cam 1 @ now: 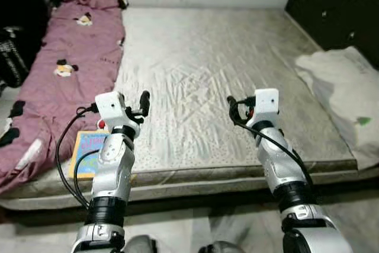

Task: Clean up the room

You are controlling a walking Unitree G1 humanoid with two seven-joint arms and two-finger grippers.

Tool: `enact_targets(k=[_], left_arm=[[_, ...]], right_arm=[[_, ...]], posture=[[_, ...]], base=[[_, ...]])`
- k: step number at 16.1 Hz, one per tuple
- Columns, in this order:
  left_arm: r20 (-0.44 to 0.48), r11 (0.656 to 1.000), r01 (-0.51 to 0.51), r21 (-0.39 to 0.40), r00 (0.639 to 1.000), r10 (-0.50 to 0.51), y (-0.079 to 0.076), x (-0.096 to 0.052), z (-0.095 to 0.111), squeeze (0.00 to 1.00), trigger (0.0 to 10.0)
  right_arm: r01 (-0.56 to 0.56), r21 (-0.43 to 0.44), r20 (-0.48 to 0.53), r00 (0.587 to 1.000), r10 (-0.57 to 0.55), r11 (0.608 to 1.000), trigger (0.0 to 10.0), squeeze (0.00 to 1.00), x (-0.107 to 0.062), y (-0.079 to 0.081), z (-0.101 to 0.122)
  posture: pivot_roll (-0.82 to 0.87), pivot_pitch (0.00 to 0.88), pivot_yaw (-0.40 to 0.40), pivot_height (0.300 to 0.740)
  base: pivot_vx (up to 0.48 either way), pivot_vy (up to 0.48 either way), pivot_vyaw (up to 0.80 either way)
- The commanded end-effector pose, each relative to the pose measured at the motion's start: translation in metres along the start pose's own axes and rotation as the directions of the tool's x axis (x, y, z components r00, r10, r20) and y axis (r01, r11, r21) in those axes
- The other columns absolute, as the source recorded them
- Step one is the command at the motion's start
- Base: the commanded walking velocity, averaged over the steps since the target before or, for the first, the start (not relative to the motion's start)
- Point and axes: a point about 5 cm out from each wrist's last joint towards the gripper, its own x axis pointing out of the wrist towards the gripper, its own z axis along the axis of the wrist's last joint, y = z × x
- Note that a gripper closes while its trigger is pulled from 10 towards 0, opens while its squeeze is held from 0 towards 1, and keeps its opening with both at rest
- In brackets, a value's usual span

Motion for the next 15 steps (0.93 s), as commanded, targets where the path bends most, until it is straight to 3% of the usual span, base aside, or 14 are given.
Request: enact_targets(k=[1,4,7,11,15], left_arm=[[0.001,1.0,-0.007,0.009,1.0,0.007,0.004,0.0,0.002,0.0,10.0],[0.001,1.0,-0.008,0.014,1.0,0.008,0.004,0.0,0.002,0.0,10.0],[0.031,0.998,-0.039,0.053,0.999,0.037,0.008,-0.008,0.004,0.0,10.0],[0.029,0.998,-0.019,0.057,0.999,0.017,0.012,-0.013,0.004,0.0,10.0],[0.031,0.999,-0.008,0.052,1.0,0.006,0.01,-0.011,0.005,0.0,10.0]], right_arm=[[-0.017,-0.009,0.028,0.999,0.017,1.0,10.0,0.0,0.001,0.005,0.006],[-0.036,-0.015,0.049,0.998,0.037,0.999,10.0,0.0,-0.004,0.009,0.01],[-0.079,-0.019,0.127,0.989,0.081,0.997,10.0,0.0,-0.021,0.015,0.015],[-0.09,-0.027,0.122,0.988,0.092,0.996,10.0,0.0,-0.024,0.017,0.014],[-0.104,-0.038,0.112,0.988,0.108,0.994,10.0,0.0,-0.023,0.019,0.016]], posture=[[0.02,0.0,-0.028,0.74],[0.01,0.0,-0.027,0.74],[0.01,0.0,-0.02,0.74],[0.01,0.0,-0.017,0.74],[0.01,0.0,-0.023,0.74]], base=[[0.0,0.424,0.0],[0.0,0.424,0.0],[0.0,0.0,0.0],[0.0,0.0,0.0],[0.302,0.0,0.0]])
